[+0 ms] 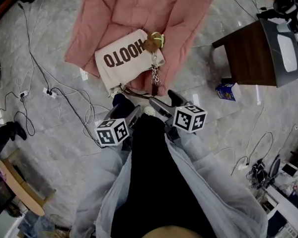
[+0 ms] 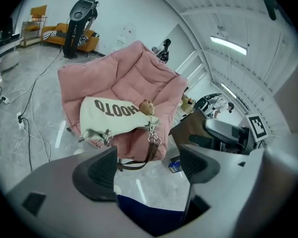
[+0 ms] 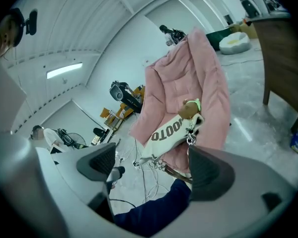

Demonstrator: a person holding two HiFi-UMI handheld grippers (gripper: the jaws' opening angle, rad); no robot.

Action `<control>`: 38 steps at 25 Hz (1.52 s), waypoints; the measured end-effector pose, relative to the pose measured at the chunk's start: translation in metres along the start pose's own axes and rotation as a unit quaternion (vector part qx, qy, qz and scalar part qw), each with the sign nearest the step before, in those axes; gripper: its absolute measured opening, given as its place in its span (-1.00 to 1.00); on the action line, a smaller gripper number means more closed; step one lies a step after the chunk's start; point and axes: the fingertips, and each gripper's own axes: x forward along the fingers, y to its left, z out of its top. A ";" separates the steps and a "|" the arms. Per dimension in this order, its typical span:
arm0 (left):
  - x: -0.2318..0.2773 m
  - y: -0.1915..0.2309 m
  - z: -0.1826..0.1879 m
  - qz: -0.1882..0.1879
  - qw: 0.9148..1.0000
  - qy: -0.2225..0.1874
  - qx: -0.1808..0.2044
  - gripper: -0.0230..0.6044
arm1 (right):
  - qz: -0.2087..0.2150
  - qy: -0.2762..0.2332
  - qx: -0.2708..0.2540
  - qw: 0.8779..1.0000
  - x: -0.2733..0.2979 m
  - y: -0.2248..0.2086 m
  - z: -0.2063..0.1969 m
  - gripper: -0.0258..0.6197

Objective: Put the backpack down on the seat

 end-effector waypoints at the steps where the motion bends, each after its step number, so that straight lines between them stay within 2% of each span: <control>1: -0.002 -0.006 0.007 -0.008 1.000 -0.006 0.005 0.34 | 0.002 0.002 -0.011 1.000 -0.003 0.004 0.003 0.51; 5: -0.011 -0.027 0.030 -0.030 0.999 -0.020 0.033 0.34 | 0.010 -0.002 -0.047 0.999 -0.014 0.017 0.022 0.51; 11: -0.029 -0.041 0.060 -0.045 0.997 -0.043 0.050 0.34 | 0.015 -0.036 -0.067 0.997 -0.036 0.036 0.054 0.47; 14: -0.048 -0.052 0.081 -0.057 0.994 -0.068 0.061 0.34 | 0.014 -0.067 -0.079 0.995 -0.054 0.050 0.073 0.47; 20: -0.089 -0.085 0.135 -0.088 0.980 -0.139 0.116 0.33 | 0.009 -0.141 -0.115 0.983 -0.083 0.079 0.115 0.43; 26: -0.103 -0.104 0.159 -0.110 0.968 -0.179 0.138 0.33 | 0.030 -0.145 -0.139 0.979 -0.085 0.094 0.118 0.42; 30: -0.102 -0.107 0.160 -0.118 0.965 -0.182 0.147 0.33 | 0.029 -0.142 -0.148 0.978 -0.085 0.097 0.116 0.21; 32: -0.101 -0.110 0.158 -0.123 0.965 -0.181 0.146 0.33 | 0.021 -0.142 -0.155 0.977 -0.087 0.095 0.115 0.04; 33: -0.100 -0.110 0.157 -0.120 0.965 -0.182 0.145 0.28 | 0.016 -0.142 -0.160 0.977 -0.089 0.093 0.114 -0.04; 34: -0.100 -0.107 0.157 -0.111 0.966 -0.186 0.143 0.09 | 0.010 -0.142 -0.165 0.976 -0.089 0.092 0.113 -0.15; 35: -0.100 -0.104 0.158 -0.097 0.966 -0.191 0.141 -0.23 | 0.004 -0.143 -0.169 0.975 -0.090 0.090 0.112 -0.26; 36: -0.099 -0.100 0.158 -0.083 0.967 -0.197 0.141 -0.47 | -0.001 -0.145 -0.171 0.975 -0.091 0.088 0.112 -0.39; 38: -0.099 -0.095 0.157 -0.066 0.967 -0.203 0.142 -0.66 | -0.009 -0.150 -0.166 0.975 -0.093 0.084 0.111 -0.73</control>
